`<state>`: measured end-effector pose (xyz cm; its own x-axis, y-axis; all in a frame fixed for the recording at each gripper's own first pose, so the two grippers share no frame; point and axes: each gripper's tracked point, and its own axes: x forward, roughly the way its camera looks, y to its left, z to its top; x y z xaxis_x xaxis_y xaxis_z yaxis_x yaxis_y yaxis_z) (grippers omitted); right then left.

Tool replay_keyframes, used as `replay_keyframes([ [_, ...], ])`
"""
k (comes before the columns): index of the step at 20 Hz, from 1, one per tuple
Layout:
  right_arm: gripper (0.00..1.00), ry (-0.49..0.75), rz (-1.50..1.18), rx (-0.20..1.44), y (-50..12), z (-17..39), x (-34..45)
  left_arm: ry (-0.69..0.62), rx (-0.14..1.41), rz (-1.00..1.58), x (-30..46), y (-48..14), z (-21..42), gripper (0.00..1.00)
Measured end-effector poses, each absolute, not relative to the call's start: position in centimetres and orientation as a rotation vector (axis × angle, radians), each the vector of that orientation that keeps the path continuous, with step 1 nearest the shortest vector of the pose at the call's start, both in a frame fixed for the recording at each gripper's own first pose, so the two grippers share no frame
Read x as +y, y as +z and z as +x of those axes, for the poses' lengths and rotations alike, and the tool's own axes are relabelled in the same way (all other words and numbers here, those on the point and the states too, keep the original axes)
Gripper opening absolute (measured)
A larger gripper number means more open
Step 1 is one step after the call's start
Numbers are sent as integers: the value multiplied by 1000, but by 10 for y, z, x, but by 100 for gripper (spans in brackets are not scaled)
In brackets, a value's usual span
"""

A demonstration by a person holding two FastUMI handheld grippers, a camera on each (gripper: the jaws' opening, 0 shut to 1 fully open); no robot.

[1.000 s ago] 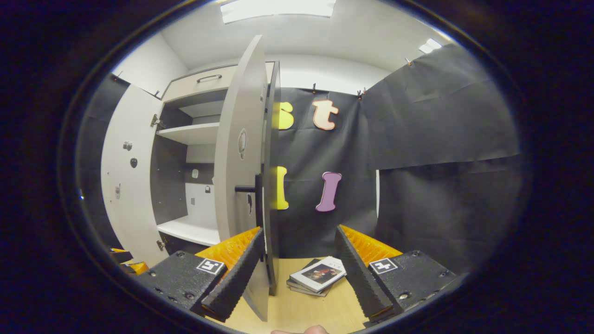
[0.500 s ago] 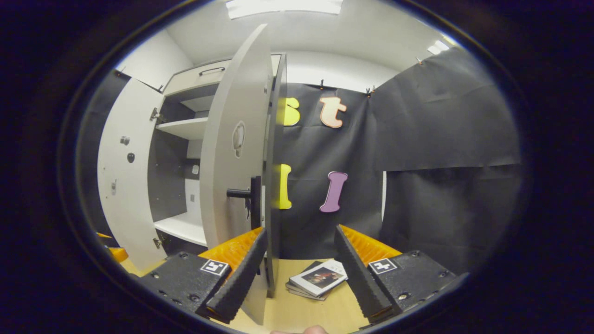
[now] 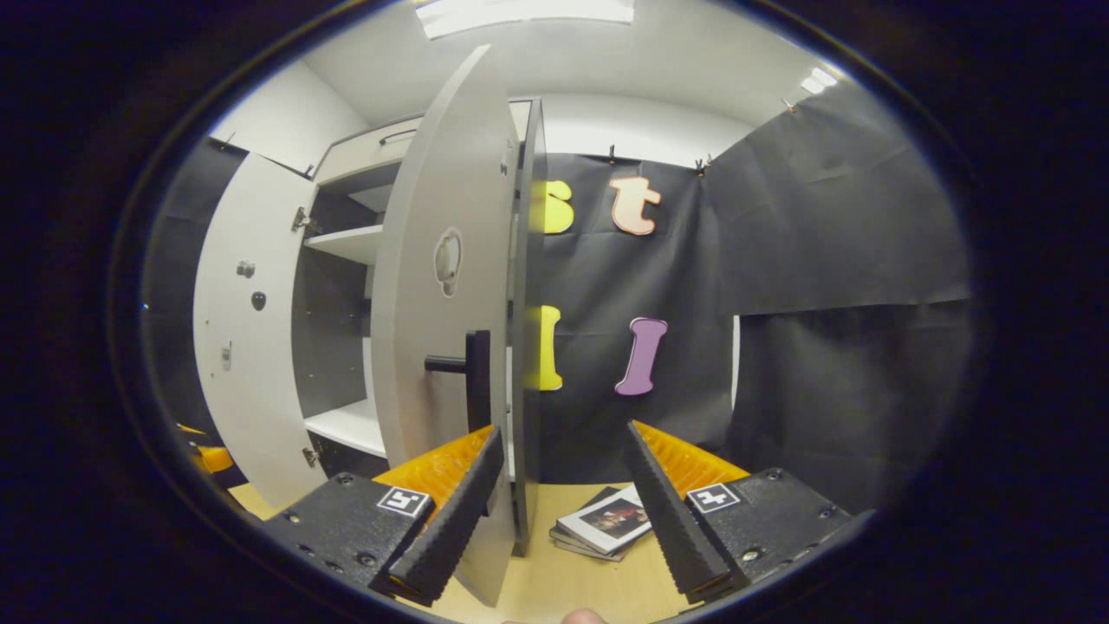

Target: Grasp the bottle in the cabinet with the left hand and place it on the coaster, then close the right door with the right hand and the left door with the left hand.

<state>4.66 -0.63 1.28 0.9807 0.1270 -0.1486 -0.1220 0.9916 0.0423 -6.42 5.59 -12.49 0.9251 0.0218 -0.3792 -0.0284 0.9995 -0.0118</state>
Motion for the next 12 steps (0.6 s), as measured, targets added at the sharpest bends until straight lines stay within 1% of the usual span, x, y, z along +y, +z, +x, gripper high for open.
replay_keyframes([
  [1,91,152,36,156,13,47,1,31,388,-20,59,-124,-63,95],
  [3,93,214,45,163,14,45,18,39,385,-27,64,-121,-62,95],
  [4,93,237,49,165,15,46,26,46,383,-24,66,-120,-61,99],
  [6,93,270,41,164,16,46,38,53,379,-14,69,-118,-62,92],
  [8,93,301,34,165,15,47,51,57,376,-8,71,-118,-63,92],
  [9,93,317,36,166,15,47,58,59,374,-2,72,-117,-62,96],
  [12,93,361,35,164,15,52,78,76,361,10,79,-114,-62,96],
])
